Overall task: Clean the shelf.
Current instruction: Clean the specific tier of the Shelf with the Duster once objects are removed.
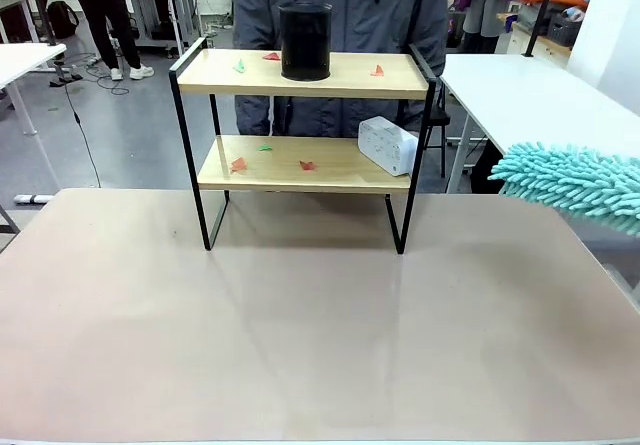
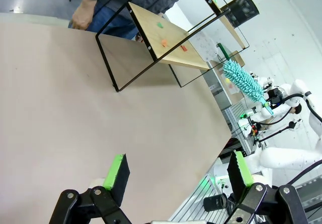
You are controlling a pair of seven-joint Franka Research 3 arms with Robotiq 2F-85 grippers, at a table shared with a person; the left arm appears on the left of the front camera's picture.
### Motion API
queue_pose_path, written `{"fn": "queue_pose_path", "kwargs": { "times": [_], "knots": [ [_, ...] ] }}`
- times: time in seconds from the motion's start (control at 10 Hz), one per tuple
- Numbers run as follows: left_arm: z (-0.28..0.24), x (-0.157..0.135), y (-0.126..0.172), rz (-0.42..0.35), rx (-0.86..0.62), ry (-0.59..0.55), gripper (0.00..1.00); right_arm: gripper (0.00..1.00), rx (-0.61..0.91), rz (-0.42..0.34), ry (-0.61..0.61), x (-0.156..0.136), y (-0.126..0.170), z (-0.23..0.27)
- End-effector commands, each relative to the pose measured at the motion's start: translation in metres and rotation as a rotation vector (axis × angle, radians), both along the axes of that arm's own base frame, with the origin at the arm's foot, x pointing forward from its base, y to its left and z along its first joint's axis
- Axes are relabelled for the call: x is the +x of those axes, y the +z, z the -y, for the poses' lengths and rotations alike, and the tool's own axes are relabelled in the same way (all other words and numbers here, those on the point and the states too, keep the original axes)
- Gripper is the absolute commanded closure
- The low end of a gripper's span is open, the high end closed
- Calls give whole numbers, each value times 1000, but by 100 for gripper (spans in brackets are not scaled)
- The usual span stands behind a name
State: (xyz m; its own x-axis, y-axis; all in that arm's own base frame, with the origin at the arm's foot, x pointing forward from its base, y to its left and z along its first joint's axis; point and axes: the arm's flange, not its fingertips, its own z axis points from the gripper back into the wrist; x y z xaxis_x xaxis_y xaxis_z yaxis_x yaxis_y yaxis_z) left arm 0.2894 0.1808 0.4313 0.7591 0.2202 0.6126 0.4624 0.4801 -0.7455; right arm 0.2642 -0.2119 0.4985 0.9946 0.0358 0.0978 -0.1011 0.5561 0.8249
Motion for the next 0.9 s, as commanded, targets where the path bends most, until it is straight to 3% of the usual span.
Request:
{"fn": "queue_pose_path", "kwargs": {
  "times": [0.0, 0.8],
  "knots": [
    [1, 0, 1, 31, -11, 0, 0, 100, -6, -12, 12, -3, 5, 1],
    [1, 0, 1, 31, -11, 0, 0, 100, -6, -12, 12, -3, 5, 1]
  ]
}}
